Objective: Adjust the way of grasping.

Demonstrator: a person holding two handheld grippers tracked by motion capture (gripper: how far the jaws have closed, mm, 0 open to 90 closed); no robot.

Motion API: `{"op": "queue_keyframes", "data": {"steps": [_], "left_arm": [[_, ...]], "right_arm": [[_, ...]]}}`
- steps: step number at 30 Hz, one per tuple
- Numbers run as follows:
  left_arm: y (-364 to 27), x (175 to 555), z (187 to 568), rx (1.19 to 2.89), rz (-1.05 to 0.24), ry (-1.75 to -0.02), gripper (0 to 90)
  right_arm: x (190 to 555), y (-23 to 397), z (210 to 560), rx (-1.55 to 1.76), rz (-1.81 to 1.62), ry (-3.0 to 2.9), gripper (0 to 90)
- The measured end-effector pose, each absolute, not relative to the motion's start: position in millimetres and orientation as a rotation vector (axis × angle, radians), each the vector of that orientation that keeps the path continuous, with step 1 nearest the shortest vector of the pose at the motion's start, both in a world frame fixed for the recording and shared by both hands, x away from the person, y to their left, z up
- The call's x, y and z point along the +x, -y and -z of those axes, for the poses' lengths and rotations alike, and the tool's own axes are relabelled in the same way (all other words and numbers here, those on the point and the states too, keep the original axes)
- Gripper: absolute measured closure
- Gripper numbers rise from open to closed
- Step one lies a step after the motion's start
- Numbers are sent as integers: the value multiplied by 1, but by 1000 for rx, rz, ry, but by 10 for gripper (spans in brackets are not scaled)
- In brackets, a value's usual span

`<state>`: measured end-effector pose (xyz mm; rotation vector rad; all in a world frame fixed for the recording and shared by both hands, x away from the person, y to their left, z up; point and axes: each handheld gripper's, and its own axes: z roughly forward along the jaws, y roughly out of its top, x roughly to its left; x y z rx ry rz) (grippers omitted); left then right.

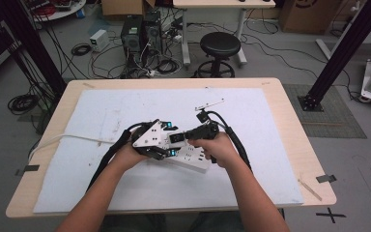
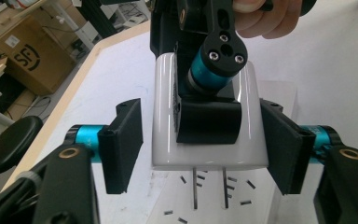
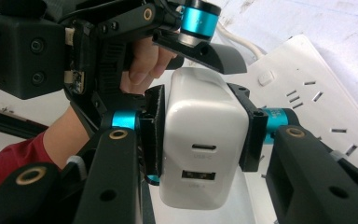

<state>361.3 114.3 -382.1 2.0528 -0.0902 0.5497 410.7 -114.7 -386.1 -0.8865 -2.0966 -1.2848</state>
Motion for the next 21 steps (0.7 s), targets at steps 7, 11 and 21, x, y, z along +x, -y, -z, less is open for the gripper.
{"op": "queue_keyframes", "data": {"steps": [7,11,21], "left_arm": [[-118,363,382,2061,-557,52,270],[-122,364,380,2056,-561,32,265],[-134,368,378,2067,-535,-53,247]], "right_arm": [[412,118,385,-927,1278,2094,628],[413,124,383,-949,1302,2090,630],[413,134,374,-970,1353,2141,631]]}}
